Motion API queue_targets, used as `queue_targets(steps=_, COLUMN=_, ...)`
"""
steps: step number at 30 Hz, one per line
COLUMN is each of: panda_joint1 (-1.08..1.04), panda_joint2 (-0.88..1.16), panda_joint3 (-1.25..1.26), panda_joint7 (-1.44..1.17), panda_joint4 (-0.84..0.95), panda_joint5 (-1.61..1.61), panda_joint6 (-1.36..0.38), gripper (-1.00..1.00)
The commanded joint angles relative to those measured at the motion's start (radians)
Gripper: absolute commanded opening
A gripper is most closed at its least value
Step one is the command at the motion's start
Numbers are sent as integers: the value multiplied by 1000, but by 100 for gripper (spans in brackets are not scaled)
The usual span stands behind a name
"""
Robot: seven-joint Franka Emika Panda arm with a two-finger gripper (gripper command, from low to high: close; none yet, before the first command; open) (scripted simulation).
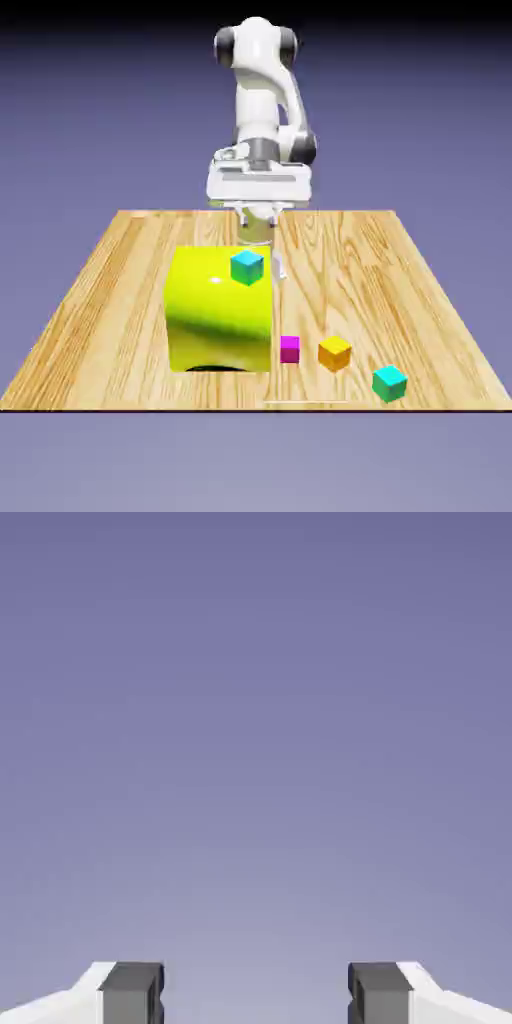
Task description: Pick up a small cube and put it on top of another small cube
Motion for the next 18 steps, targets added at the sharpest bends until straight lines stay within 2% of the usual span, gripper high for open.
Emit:
queue_targets(steps=1, panda_joint1=22, panda_joint2=36, panda_joint3=-4, panda_joint7=-23, panda_joint4=12, panda_joint5=-32, panda_joint6=-30, gripper=0)
queue_targets(steps=18, panda_joint1=403, panda_joint2=652, panda_joint3=-72, panda_joint7=-414, panda_joint4=213, panda_joint5=-572, panda_joint6=-544, gripper=0)
